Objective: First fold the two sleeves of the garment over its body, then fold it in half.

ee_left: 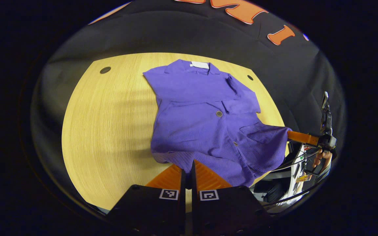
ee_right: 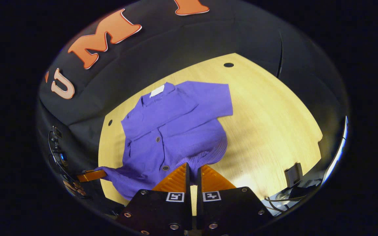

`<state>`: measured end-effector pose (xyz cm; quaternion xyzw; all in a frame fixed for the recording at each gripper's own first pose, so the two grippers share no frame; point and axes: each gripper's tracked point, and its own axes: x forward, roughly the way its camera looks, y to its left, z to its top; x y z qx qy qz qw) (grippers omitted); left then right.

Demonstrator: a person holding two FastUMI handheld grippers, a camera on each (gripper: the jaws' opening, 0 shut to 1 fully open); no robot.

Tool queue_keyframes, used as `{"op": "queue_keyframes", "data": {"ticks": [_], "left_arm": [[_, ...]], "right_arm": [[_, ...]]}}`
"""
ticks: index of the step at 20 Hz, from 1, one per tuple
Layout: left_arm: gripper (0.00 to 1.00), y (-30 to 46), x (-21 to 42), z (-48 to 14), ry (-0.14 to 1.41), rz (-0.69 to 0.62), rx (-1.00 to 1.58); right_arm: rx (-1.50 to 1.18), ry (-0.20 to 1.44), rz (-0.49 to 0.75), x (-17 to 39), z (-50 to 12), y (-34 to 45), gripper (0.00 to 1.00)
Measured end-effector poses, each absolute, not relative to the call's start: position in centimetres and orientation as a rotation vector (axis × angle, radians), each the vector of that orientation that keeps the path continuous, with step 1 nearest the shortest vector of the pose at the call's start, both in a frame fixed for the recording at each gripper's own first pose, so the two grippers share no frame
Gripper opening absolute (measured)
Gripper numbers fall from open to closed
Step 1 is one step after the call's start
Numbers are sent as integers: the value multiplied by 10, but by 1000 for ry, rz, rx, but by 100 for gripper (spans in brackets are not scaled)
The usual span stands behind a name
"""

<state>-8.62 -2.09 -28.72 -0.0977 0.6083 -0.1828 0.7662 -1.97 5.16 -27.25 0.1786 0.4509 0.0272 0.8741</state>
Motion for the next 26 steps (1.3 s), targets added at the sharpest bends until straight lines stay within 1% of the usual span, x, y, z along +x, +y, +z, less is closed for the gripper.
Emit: {"op": "queue_keyframes", "data": {"ticks": [3, 6, 12, 16, 19, 22, 26], "left_arm": [[9, -14, -53, -275, 1287, -428, -194], [9, -7, -15, -266, 1263, -429, -196], [9, -6, 64, -261, 1223, -367, -184], [9, 2, 115, -281, 1215, -282, -66], [9, -3, 147, -296, 1210, -247, -42], [9, -9, 186, -309, 1186, -237, 2], [9, -16, 235, -328, 1129, -240, 121]], "right_arm": [[404, 895, 1, -1, -252, 46, 6], [387, 872, -20, 22, -240, 38, 5], [393, 859, 15, 93, -231, 33, 5], [398, 874, 52, 149, -235, 29, 5], [391, 893, 77, 195, -246, 31, 5], [360, 902, 99, 241, -256, 37, 5], [359, 911, 105, 293, -268, 45, 5]]}}
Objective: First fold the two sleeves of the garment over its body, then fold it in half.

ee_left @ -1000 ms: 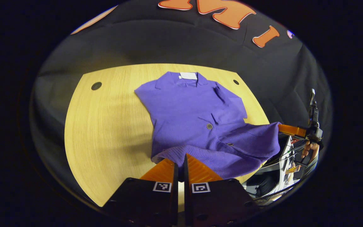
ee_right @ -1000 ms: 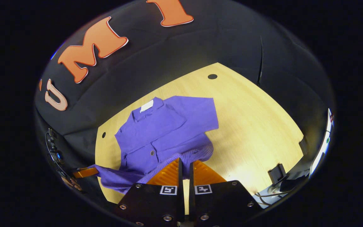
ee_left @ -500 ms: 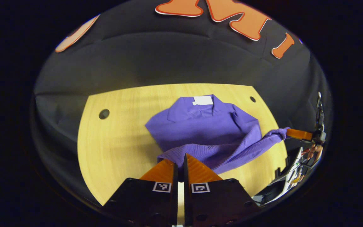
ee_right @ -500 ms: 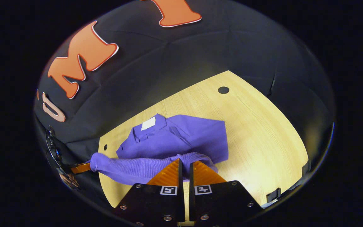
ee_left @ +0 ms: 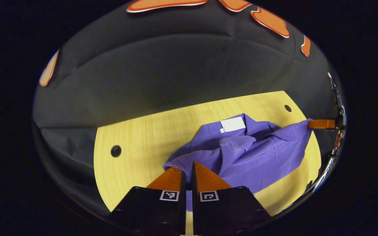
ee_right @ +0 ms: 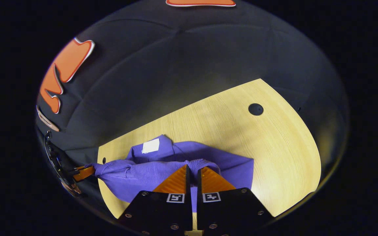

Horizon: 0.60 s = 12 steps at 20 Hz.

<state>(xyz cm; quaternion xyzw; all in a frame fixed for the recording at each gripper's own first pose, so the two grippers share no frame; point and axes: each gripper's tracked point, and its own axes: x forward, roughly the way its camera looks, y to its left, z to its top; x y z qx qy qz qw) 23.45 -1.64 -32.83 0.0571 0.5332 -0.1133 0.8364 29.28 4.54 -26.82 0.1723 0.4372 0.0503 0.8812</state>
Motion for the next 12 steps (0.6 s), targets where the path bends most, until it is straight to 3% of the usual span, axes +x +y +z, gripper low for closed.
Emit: {"op": "queue_keyframes", "data": {"ticks": [6, 7, 8, 9, 10, 11, 12], "left_arm": [[9, -15, 278, -347, 1041, -198, 242], [14, -13, 282, -344, 1023, -182, 261], [30, -10, 289, -347, 998, -155, 282], [41, -5, 297, -344, 966, -131, 298], [52, -5, 301, -342, 938, -110, 303], [63, -5, 303, -339, 935, -110, 297], [74, -9, 299, -335, 931, -111, 280]], "right_arm": [[377, 884, 77, 343, -278, 53, 5], [389, 872, 67, 348, -277, 52, 7], [402, 857, 56, 354, -272, 49, 14], [411, 832, 41, 362, -268, 45, 17], [418, 817, 27, 366, -264, 40, 25], [419, 800, 18, 367, -260, 36, 17], [409, 794, 15, 365, -258, 33, 35]]}}
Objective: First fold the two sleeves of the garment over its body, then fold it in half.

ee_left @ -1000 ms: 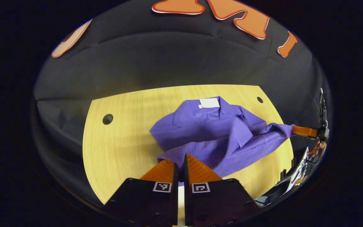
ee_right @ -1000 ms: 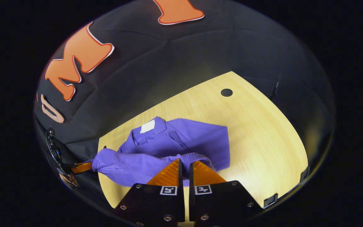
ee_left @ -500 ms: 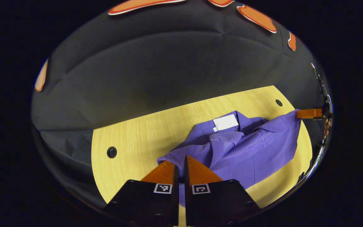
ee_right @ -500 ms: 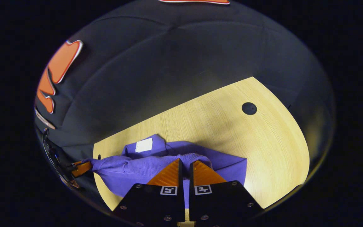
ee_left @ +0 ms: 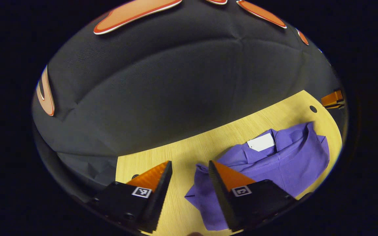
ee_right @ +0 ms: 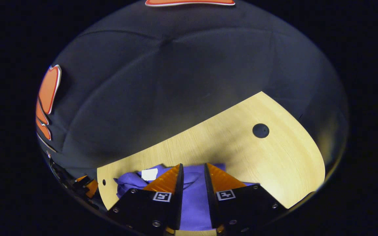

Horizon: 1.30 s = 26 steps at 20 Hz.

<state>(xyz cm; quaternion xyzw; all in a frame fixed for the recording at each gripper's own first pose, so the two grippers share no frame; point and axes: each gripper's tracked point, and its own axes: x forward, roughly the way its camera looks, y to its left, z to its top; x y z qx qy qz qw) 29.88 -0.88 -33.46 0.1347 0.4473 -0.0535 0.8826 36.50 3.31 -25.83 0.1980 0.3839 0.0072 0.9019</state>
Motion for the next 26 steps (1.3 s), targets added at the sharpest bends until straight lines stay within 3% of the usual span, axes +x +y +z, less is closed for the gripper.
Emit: {"op": "queue_keyframes", "data": {"ticks": [1, 3, 4, 5, 6, 8, 13, 21, 22, 23, 26], "left_arm": [[81, -10, 295, -334, 931, -106, 266], [98, -9, 289, -325, 905, -89, 227], [98, -10, 285, -314, 885, -86, 193], [99, -9, 280, -303, 874, -79, 159], [99, -6, 273, -293, 862, -73, 132], [100, -2, 261, -276, 823, -63, 102], [100, -1, 229, -215, 688, -52, 57], [99, 9, 164, -123, 478, -41, 14], [100, 10, 158, -115, 449, -30, 14], [99, 12, 150, -106, 424, -19, 7], [100, 20, 127, -81, 347, 11, -14]], "right_arm": [[395, 783, 21, 363, -258, 34, 27], [345, 756, 36, 354, -247, 31, 54], [319, 736, 46, 346, -237, 30, 65], [292, 711, 51, 339, -227, 33, 52], [264, 689, 51, 333, -218, 33, 74], [216, 630, 42, 321, -198, 34, 87], [146, 498, 82, 280, -146, 48, 95], [112, 358, 119, 201, -93, 60, 95], [110, 337, 119, 192, -89, 63, 100], [106, 314, 114, 182, -85, 63, 95], [90, 268, 123, 157, -77, 72, 95]]}}
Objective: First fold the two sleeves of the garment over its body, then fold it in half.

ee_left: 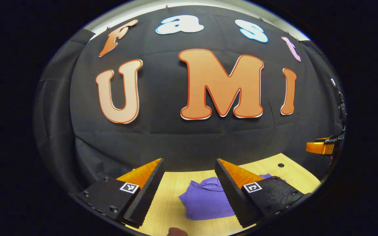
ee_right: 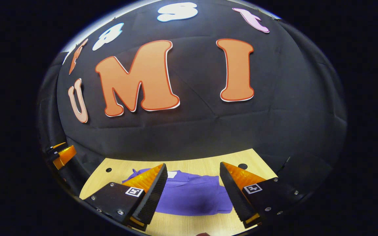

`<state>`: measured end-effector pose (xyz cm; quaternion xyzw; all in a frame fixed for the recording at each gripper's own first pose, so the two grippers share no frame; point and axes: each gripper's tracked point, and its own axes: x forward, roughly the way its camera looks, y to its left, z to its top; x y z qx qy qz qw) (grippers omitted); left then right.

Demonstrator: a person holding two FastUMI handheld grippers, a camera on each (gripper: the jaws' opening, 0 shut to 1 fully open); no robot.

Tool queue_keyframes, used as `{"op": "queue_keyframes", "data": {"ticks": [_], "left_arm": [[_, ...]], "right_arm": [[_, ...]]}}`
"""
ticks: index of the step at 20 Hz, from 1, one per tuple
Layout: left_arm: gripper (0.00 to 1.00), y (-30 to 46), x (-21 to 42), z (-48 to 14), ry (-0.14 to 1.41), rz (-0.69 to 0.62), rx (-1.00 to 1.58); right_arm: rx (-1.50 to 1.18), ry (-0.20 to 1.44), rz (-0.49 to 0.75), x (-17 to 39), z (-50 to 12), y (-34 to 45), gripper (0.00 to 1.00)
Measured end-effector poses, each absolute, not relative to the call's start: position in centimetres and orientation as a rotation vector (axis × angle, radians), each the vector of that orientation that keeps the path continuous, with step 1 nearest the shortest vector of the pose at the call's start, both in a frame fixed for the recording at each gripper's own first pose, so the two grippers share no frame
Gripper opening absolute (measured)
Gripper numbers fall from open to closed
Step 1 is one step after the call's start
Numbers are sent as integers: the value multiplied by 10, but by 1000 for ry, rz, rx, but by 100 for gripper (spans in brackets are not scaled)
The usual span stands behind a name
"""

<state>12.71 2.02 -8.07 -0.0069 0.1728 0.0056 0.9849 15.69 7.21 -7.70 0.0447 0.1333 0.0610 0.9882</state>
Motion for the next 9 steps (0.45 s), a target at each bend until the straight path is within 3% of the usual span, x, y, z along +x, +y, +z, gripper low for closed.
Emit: {"op": "queue_keyframes", "data": {"ticks": [8, 9], "left_arm": [[100, -17, 61, -45, 242, -32, -93], [100, -20, 53, -47, 240, -45, -99]], "right_arm": [[36, 118, 136, 100, -57, 77, 94], [26, 101, 128, 93, -56, 75, 100]]}}
